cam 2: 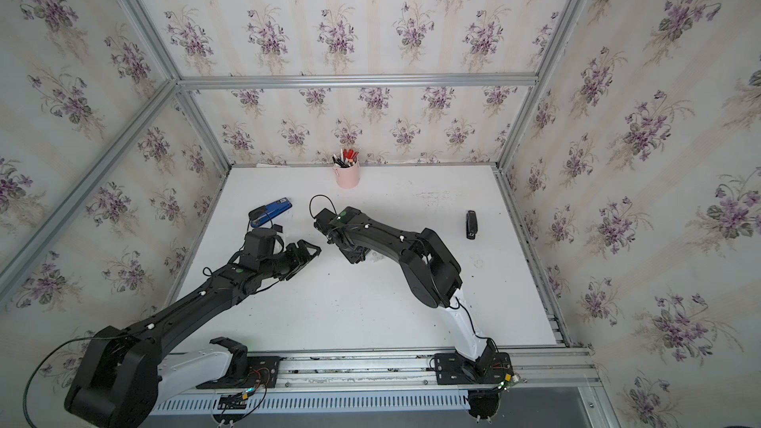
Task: Remove the battery from the alarm
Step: Adjust the alarm at the center of the board.
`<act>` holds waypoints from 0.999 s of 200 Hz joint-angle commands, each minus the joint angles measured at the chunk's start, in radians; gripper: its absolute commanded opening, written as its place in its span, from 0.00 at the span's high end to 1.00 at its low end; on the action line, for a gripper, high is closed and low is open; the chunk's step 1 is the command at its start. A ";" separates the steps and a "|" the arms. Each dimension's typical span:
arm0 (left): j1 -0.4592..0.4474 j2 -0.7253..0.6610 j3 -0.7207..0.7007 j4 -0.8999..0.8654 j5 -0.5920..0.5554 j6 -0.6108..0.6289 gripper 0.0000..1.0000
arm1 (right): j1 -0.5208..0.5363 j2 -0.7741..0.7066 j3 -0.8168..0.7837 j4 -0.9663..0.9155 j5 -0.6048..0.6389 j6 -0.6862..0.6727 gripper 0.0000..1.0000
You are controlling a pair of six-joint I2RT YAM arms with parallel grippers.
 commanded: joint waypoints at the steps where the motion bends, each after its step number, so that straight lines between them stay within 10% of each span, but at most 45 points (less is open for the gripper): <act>1: 0.004 -0.001 -0.003 -0.003 0.020 0.027 0.19 | 0.016 0.024 -0.021 -0.029 0.013 0.054 0.52; 200: 0.045 -0.074 -0.039 -0.077 0.058 0.092 0.19 | 0.131 0.083 -0.081 0.025 0.036 0.302 0.45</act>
